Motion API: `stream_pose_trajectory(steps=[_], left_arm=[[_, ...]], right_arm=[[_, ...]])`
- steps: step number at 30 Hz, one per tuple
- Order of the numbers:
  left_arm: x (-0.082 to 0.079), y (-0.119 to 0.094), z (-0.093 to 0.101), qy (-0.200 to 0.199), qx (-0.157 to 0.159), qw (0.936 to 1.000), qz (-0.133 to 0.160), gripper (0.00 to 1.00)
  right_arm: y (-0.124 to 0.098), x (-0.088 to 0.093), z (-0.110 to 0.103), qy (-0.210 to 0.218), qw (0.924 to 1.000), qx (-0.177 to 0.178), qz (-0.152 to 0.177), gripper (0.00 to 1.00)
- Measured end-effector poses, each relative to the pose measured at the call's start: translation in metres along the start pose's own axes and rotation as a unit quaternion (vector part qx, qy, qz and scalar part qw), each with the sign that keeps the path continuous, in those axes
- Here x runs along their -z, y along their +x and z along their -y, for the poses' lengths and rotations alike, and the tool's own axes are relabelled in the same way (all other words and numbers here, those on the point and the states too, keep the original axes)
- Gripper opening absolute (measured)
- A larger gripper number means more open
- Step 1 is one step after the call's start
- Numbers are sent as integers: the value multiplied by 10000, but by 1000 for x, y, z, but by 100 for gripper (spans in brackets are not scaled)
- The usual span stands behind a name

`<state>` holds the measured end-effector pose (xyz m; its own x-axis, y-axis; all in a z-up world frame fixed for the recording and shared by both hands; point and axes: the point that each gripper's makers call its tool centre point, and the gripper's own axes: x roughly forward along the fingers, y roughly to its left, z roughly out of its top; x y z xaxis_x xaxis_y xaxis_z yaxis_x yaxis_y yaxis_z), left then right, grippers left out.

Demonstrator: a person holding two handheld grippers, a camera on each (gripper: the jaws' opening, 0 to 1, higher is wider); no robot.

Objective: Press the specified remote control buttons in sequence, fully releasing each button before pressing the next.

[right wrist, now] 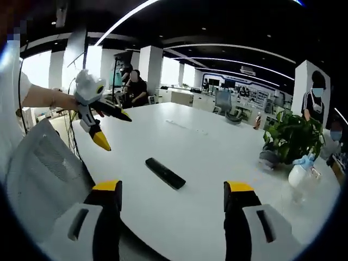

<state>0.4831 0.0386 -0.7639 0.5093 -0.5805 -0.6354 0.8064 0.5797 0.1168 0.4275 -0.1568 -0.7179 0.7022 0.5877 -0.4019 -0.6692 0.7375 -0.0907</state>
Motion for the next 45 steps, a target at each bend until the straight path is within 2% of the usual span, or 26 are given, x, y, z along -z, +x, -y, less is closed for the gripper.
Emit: stream_pose_trajectory(steps=[5, 6, 9, 16, 20, 21, 27, 31, 35, 45], left_arm=[[11, 30, 0, 62, 399, 9984, -389, 90], [17, 38, -1, 117, 441, 9974, -555, 90], [22, 52, -5, 203, 516, 9959, -720, 89], [21, 72, -9, 488, 667, 9918, -978, 88], [22, 80, -10, 941, 711, 9861, -1174, 87], [23, 82, -8, 1132, 780, 9829, -1223, 87], [30, 95, -11, 1415, 971, 9732, -1530, 84], [27, 101, -13, 1462, 1075, 9710, -1557, 77], [27, 109, -13, 1335, 1233, 9705, -1586, 66], [32, 120, -12, 1558, 1479, 9594, -1827, 45]], right_arm=[[1, 3, 1, 53, 10000, -19, -63, 77], [1, 3, 0, 43, 10000, -35, -77, 77], [1, 4, -1, 9, 9999, -89, -95, 77], [3, 8, -3, -24, 9996, -173, -201, 75], [4, 11, -4, -67, 9994, -177, -276, 75], [4, 13, -4, -102, 9993, -160, -311, 75], [3, 16, 2, -150, 9992, -23, -377, 73], [2, 16, 5, -132, 9992, 44, -373, 72], [2, 17, 6, -162, 9990, 74, -413, 69], [2, 20, 8, -208, 9985, 103, -499, 66]])
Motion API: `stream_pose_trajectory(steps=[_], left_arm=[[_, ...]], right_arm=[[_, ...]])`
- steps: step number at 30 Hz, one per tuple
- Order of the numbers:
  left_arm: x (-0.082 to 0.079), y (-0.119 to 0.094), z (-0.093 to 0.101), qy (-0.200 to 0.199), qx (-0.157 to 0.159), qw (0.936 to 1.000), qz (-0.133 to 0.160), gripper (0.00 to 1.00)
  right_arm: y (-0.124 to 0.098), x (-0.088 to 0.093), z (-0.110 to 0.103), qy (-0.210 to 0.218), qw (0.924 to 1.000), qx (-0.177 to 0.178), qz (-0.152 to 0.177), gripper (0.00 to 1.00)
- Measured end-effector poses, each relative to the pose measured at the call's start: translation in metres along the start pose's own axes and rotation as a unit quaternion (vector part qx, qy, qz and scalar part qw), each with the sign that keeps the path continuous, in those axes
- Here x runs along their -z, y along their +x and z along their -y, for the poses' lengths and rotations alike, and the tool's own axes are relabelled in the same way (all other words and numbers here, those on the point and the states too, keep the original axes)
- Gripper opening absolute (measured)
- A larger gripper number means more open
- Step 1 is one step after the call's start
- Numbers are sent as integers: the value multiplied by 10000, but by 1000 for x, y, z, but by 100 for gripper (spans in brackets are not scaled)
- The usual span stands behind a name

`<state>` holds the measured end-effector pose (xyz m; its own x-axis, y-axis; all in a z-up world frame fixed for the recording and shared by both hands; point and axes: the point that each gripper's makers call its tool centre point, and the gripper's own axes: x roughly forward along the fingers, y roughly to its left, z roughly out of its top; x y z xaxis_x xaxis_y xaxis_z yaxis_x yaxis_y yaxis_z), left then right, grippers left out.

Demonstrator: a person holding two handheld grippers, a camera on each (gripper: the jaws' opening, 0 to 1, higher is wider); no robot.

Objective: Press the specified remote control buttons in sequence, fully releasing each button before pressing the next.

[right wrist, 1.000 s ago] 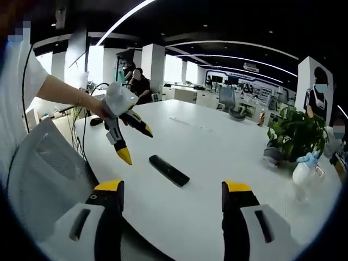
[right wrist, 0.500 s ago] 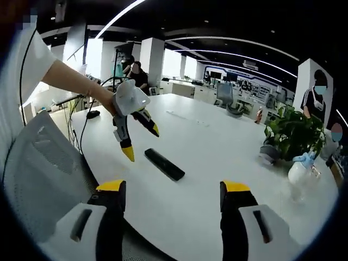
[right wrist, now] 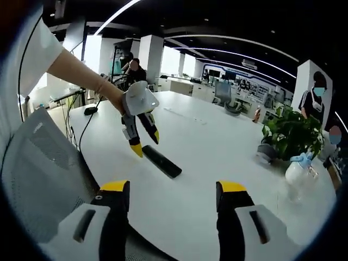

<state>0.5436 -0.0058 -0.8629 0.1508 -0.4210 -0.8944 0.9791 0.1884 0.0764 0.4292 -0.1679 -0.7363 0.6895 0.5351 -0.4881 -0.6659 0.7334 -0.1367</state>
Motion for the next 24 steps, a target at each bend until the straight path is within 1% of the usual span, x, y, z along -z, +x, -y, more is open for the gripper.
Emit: stream_pose_trajectory(steps=[4, 7, 10, 15, 17, 24], left_arm=[[-1, 2, -1, 57, 36, 10000, -37, 39], [-1, 3, -3, 23, 70, 10000, -31, 36], [-1, 4, -5, -66, 109, 9999, -51, 34], [-2, 3, -7, -63, 106, 9999, -52, 30], [-1, 3, -6, -36, 135, 9999, -97, 28], [6, 7, -3, -30, 255, 9994, -216, 27]], right_arm=[[0, 1, 1, 8, 10000, 9, -25, 64], [0, 1, 0, 16, 10000, -4, -38, 63], [0, 2, 0, 12, 10000, -15, -54, 62], [0, 3, 0, 24, 10000, -21, -72, 61], [0, 3, 0, 50, 10000, -31, -76, 61], [1, 4, 0, 53, 9999, -41, -99, 60]])
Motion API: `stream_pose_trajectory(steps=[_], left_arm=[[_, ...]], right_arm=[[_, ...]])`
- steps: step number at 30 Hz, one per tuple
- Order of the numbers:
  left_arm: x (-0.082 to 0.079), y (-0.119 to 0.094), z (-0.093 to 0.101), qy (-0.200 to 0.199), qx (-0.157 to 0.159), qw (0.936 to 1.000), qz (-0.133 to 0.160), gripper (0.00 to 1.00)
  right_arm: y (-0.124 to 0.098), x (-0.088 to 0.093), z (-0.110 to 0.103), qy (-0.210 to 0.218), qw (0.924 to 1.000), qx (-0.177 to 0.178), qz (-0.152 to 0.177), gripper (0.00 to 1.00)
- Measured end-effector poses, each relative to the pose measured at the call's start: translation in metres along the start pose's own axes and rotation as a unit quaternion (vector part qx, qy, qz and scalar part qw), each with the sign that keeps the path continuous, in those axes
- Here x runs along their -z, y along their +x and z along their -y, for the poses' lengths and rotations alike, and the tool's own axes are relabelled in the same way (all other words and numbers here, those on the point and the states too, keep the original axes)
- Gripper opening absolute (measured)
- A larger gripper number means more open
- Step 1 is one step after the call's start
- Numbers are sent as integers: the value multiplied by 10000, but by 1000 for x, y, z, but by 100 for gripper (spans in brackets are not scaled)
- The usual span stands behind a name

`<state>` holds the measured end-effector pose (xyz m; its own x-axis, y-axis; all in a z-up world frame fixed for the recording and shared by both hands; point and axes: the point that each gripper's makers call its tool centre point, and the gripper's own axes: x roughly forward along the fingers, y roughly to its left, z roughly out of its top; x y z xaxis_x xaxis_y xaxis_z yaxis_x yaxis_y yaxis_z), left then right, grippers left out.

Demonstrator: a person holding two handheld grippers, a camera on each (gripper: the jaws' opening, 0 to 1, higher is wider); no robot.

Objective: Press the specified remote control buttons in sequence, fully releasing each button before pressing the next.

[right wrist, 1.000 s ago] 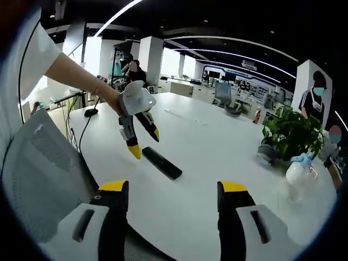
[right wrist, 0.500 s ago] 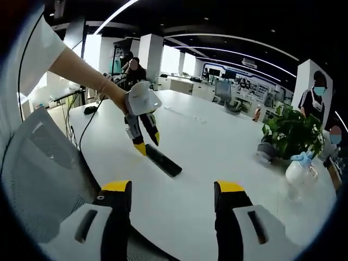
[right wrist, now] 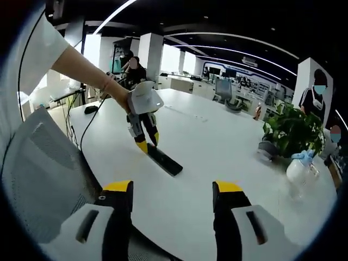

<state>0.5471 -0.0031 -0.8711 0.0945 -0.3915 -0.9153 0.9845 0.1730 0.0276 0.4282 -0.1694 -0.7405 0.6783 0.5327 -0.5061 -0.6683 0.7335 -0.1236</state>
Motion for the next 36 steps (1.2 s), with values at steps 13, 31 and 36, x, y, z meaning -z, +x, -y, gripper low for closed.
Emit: stream_pose_trajectory(steps=[13, 31, 36], left_arm=[[5, 5, -1, 101, 78, 9998, -164, 27], [6, 5, 0, 80, 99, 9998, -171, 25], [7, 4, 1, 52, 36, 9999, -97, 24]], right_arm=[[1, 2, 0, 7, 10000, -29, -56, 58], [2, 4, -5, -23, 9998, -146, -129, 56], [2, 9, -3, -123, 9995, -74, -268, 57]])
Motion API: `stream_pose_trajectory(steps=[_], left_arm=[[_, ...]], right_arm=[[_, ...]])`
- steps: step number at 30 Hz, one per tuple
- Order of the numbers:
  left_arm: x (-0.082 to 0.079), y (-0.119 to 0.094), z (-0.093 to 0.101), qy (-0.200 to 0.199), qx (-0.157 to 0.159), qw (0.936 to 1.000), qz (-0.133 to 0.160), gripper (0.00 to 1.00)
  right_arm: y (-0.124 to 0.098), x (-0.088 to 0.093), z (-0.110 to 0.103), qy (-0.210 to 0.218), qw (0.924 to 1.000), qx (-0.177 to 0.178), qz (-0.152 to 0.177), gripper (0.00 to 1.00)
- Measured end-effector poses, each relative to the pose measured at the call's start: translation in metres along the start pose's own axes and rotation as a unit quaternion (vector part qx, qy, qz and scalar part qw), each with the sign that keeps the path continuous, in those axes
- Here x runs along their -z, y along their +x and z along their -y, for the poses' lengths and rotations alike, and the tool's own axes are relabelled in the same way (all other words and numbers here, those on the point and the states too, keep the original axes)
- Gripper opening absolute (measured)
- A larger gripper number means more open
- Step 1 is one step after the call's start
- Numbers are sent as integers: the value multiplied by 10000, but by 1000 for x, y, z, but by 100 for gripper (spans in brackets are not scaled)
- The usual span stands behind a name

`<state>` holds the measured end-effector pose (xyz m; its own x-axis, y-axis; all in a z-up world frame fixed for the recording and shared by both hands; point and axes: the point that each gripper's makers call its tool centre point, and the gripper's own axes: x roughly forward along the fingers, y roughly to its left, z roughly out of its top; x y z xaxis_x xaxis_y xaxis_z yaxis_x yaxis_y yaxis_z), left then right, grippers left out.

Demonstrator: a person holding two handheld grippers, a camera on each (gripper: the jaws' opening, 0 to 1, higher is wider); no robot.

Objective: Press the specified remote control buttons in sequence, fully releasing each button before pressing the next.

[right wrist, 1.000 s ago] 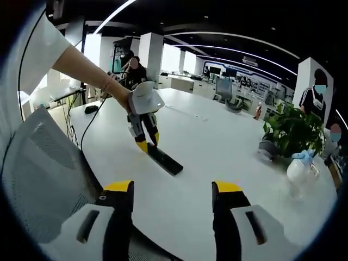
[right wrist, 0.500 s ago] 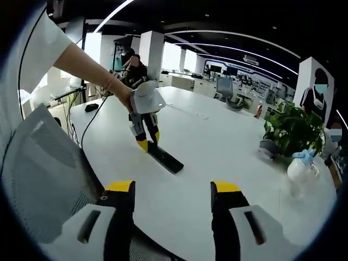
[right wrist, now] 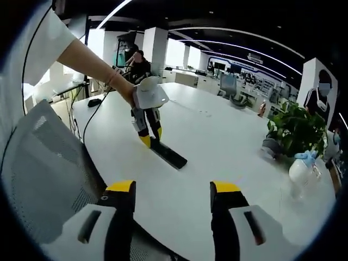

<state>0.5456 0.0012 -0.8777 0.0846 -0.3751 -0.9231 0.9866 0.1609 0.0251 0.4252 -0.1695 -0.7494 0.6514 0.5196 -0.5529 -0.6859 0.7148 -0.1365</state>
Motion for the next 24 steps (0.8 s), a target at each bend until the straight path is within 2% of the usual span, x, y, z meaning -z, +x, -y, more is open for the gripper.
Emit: stream_pose_trajectory(steps=[3, 7, 15, 24], left_arm=[[0, 0, 0, -71, -23, 10000, 4, 24], [1, 0, -1, -148, -57, 9999, 34, 24], [1, -1, 1, -197, -100, 9998, 4, 24], [1, -1, 1, -216, -86, 9997, -10, 24]], right_arm=[[-3, -2, 7, 226, 9996, 126, 108, 56], [-3, -2, 5, 338, 9993, 71, 126, 56], [1, 3, -6, 49, 9999, -145, -75, 56], [-1, 3, 1, 163, 9999, 7, -51, 55]])
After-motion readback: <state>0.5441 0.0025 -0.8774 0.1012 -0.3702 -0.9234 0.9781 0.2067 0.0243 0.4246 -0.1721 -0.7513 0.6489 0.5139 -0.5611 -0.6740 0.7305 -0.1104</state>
